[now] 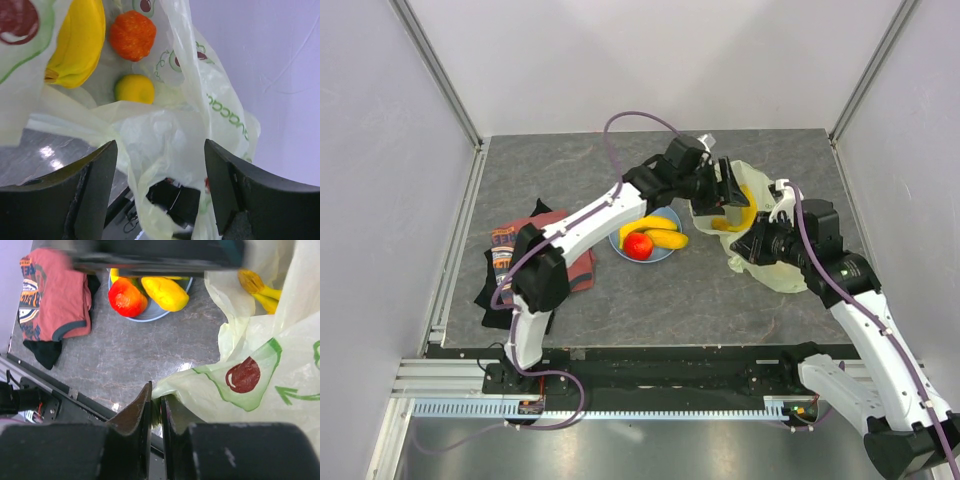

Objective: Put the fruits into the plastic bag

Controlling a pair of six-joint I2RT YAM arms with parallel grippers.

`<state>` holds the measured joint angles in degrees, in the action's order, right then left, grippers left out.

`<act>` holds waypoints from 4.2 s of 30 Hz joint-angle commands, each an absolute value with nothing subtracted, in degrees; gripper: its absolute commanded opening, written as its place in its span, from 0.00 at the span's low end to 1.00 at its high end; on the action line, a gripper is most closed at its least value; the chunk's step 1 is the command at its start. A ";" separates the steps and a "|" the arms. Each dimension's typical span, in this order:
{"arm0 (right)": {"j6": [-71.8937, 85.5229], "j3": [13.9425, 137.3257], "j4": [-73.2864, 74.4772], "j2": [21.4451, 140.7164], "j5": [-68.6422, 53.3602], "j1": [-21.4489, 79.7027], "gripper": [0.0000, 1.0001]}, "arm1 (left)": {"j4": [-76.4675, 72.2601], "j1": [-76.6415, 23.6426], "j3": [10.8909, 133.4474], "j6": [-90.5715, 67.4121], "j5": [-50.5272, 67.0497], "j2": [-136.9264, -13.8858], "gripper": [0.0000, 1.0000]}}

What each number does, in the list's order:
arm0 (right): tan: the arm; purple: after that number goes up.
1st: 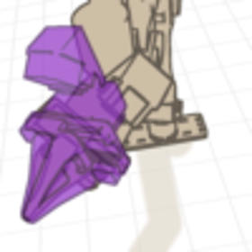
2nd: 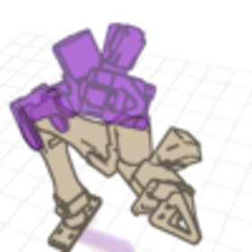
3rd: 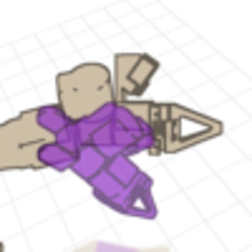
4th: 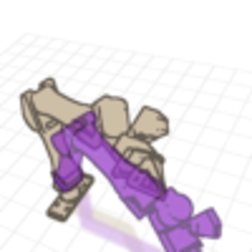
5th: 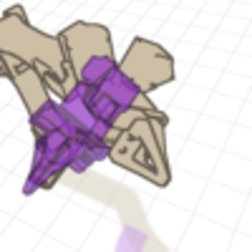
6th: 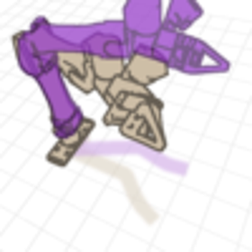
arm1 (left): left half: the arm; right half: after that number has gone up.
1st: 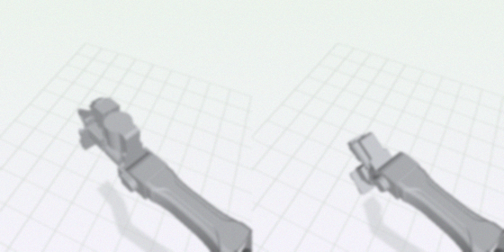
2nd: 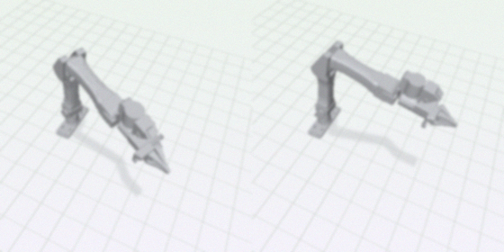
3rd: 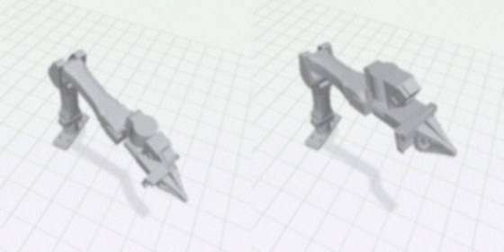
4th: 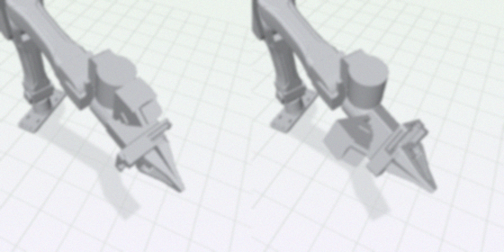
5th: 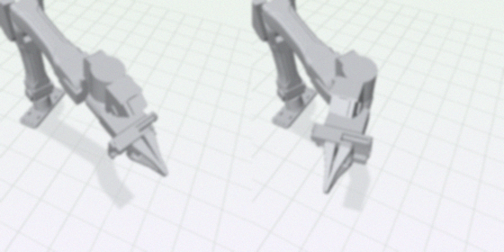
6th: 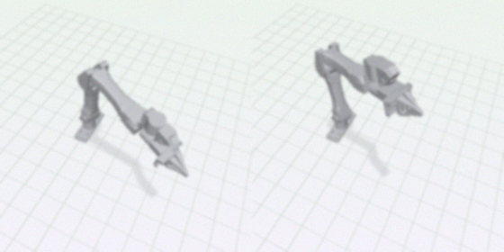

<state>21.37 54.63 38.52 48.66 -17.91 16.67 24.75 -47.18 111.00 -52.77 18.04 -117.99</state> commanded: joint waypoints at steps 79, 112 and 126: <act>28.38 118.91 12.39 116.00 -18.98 16.34 0.10 | -5.01 -8.80 102.41 -34.10 33.40 -106.45 0.01; 15.65 77.19 15.29 80.43 -1.25 31.77 0.84 | 12.21 -7.73 81.39 -33.76 28.57 -87.10 0.01; 23.29 85.95 29.53 101.77 7.30 44.73 0.91 | 12.92 -7.73 79.98 -32.78 30.15 -87.89 0.02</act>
